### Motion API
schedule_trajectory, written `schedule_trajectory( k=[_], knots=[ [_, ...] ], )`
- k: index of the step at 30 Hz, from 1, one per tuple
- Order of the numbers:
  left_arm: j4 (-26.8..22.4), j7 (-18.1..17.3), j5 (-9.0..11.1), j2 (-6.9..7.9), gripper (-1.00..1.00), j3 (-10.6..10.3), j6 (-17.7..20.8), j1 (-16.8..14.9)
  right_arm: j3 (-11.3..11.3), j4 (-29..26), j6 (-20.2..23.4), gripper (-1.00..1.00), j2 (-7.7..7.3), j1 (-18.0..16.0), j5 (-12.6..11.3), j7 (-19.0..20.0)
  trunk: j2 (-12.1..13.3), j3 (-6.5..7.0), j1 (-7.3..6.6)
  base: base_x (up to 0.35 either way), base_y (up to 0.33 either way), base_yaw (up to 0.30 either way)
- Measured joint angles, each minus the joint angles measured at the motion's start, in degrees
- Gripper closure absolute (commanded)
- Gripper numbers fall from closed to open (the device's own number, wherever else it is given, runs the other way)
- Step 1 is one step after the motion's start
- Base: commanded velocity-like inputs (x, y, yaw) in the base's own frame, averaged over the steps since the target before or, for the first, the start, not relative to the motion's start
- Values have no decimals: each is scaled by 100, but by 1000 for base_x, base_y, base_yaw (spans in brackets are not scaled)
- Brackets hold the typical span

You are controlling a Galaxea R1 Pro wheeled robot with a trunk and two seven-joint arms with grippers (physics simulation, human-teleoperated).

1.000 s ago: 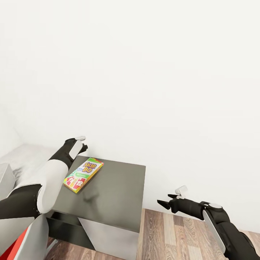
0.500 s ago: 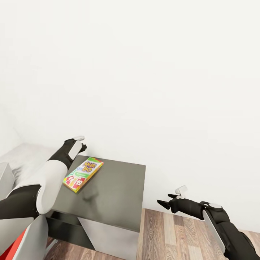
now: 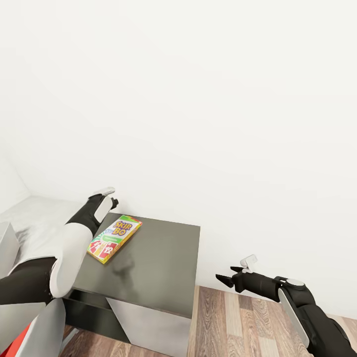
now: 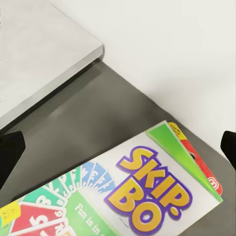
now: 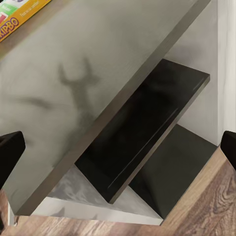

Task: Put all the toys in the child's room - the three board games (two on the bed and one on the table), the two jigsaw puzzles on the table, and the tennis ball on the table - inside the toy box on the table in the child's room.

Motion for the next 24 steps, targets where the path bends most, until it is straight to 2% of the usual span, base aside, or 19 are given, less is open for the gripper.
schedule_trajectory(
  k=[3,20,24],
  knots=[
    [-1,-4,0,0,-100,-2,-97,25,0,0,0,-100,0,0,0,0,0,0,0,0,0,0],
    [-2,-10,2,-28,-100,-19,-231,50,0,12,-8,-100,-2,0,7,-6,-681,-305,373,0,0,0],
    [-2,-9,8,-33,-100,-175,-234,50,0,16,-9,-100,0,1,10,-3,-841,-377,461,0,0,0]
  ],
)
